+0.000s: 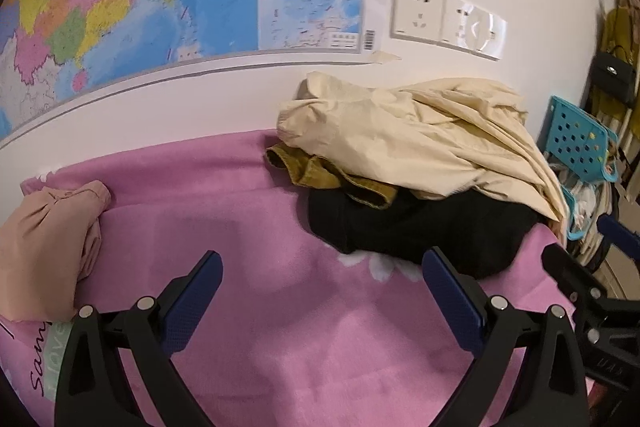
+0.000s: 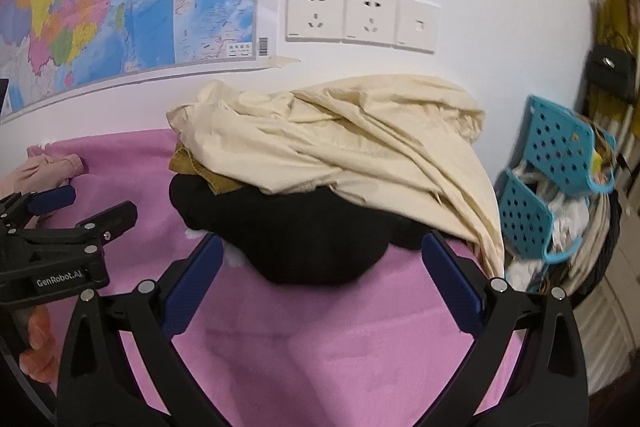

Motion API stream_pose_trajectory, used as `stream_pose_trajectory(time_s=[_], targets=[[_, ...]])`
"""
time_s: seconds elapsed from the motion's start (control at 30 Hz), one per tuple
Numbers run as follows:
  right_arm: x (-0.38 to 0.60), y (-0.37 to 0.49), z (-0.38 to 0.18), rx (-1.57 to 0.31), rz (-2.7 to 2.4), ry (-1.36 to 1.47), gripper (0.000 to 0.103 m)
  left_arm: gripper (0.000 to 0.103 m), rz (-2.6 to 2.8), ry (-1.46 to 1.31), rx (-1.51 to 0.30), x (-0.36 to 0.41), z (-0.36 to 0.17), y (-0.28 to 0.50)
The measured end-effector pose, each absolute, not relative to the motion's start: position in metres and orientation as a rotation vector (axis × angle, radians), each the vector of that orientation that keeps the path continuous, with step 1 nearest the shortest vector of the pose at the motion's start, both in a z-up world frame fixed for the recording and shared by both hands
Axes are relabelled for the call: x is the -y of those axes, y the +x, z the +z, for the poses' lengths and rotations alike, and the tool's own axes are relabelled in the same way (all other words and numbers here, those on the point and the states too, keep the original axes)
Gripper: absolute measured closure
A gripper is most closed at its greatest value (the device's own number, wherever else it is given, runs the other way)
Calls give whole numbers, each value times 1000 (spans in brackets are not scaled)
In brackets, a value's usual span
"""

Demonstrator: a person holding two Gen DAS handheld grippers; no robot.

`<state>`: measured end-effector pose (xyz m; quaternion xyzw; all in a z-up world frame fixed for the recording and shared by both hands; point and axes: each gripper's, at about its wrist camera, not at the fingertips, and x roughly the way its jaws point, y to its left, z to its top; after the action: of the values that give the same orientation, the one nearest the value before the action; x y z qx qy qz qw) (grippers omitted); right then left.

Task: Fold large clothes
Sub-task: 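Reach the right tool into the cream jacket and close on its fabric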

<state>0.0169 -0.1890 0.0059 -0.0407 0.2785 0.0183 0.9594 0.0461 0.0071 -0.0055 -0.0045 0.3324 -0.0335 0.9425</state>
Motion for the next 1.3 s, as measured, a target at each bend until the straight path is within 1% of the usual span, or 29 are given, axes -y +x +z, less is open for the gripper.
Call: stream_pose_trajectory(time_s=[0.33,0.43,0.47,0.53,0.57,0.6,0.63,0.67,0.73,0.8,0.9,0.93,0.97,1.0,1.03,1.07,1.1,1.2,1.27,1.3], targets=[[165,108,12,-567,168,-247,7,7,-18,-23,-711,-25,-14,92],[153,139,6,-603,214,-286,18,7,1,-13,-720,-28,-17,104],[149,148,4,-614,229,-301,24,7,7,-12,-722,-29,-18,109],[141,165,-3,-645,253,-347,31,7,15,-15,-727,-31,-20,118],[138,170,-6,-657,260,-365,43,7,16,-16,-728,-32,-20,120],[137,173,-10,-673,273,-375,62,7,17,-14,-728,-33,-21,123],[137,174,-12,-685,281,-385,74,7,18,-10,-728,-34,-21,127],[138,170,-11,-683,287,-394,91,7,15,-10,-726,-34,-21,129],[139,157,-7,-682,322,-390,102,7,2,-15,-724,-36,-21,133],[135,128,-2,-696,460,-424,102,7,-10,-24,-716,-38,-20,136],[124,98,-3,-690,518,-561,103,7,-44,-45,-715,-41,-22,141],[126,98,2,-682,524,-547,102,7,-50,-49,-719,-41,-22,144],[131,103,8,-674,518,-510,96,7,-52,-52,-720,-40,-23,146],[135,110,13,-667,499,-485,77,7,-55,-54,-720,-40,-23,147],[140,123,20,-638,432,-464,62,7,-59,-57,-724,-39,-23,149],[147,135,26,-617,396,-443,36,7,-63,-61,-725,-39,-23,150],[152,147,30,-605,377,-423,26,7,-65,-64,-725,-38,-23,150],[157,199,31,-637,274,-425,28,7,-67,-63,-734,-38,-25,152],[154,221,28,-655,258,-450,29,7,-64,-60,-738,-39,-26,153],[154,228,26,-677,290,-467,30,7,-63,-61,-740,-40,-28,154]])
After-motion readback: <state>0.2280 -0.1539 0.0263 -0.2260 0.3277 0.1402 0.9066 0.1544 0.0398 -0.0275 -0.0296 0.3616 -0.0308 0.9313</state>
